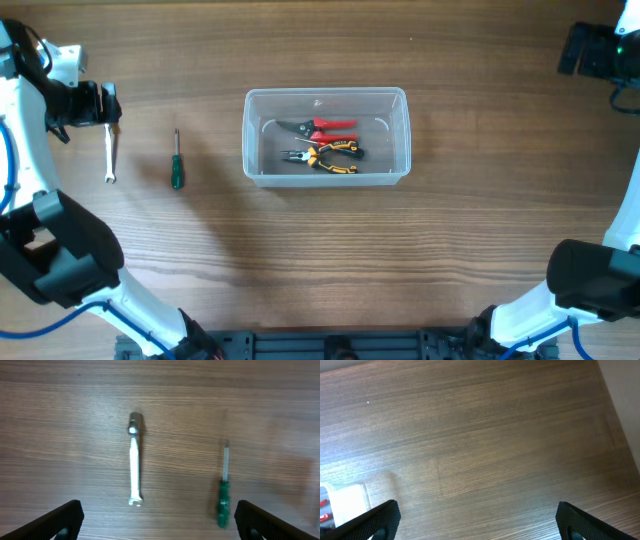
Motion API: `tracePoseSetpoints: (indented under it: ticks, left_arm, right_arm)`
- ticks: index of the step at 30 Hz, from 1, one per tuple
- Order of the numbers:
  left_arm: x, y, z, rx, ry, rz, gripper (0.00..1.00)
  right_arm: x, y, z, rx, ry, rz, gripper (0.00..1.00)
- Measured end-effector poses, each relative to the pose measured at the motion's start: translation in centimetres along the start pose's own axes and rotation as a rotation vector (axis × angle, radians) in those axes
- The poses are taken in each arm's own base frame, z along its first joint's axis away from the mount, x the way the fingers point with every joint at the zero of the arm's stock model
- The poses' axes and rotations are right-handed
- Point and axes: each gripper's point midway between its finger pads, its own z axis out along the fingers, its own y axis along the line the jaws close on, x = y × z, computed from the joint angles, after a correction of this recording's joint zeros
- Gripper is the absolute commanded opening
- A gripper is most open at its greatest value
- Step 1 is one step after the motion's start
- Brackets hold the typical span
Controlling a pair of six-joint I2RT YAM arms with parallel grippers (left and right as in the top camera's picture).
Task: Pack container
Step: 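Move the left gripper over the silver wrench at far left, then lower the left gripper and close it on the wrench's socket end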
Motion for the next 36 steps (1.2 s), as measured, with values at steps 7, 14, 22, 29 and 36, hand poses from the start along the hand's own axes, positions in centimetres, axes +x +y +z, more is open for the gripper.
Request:
tracePoseSetpoints:
  ticks: [7,14,22,29,36]
  left_arm:
    - [0.4,1.7,2.1,-0.079,0.054,0.003,1.00]
    - [1.8,2.3,5.8,-0.090,0.149,-0.033,1.00]
    - [2.4,2.4,7.9,-0.084,0.186,-0.043,1.00]
    - [1.5,2.8,8.1,-0.079,0.142,-0.053,1.00]
    - [1.7,3.4,8.4,-0.076,0.141,-0.067,1.00]
  right_arm:
    - [0.0,0.0,0.0,0.000,0.000,0.000,1.00]
    - [0.0,0.0,0.0,0.000,0.000,0.000,1.00]
    - [0.0,0.0,0.0,0.000,0.000,0.000,1.00]
    - [0.0,0.0,0.0,0.000,0.000,0.000,1.00]
    - [0.0,0.0,0.0,0.000,0.000,0.000,1.00]
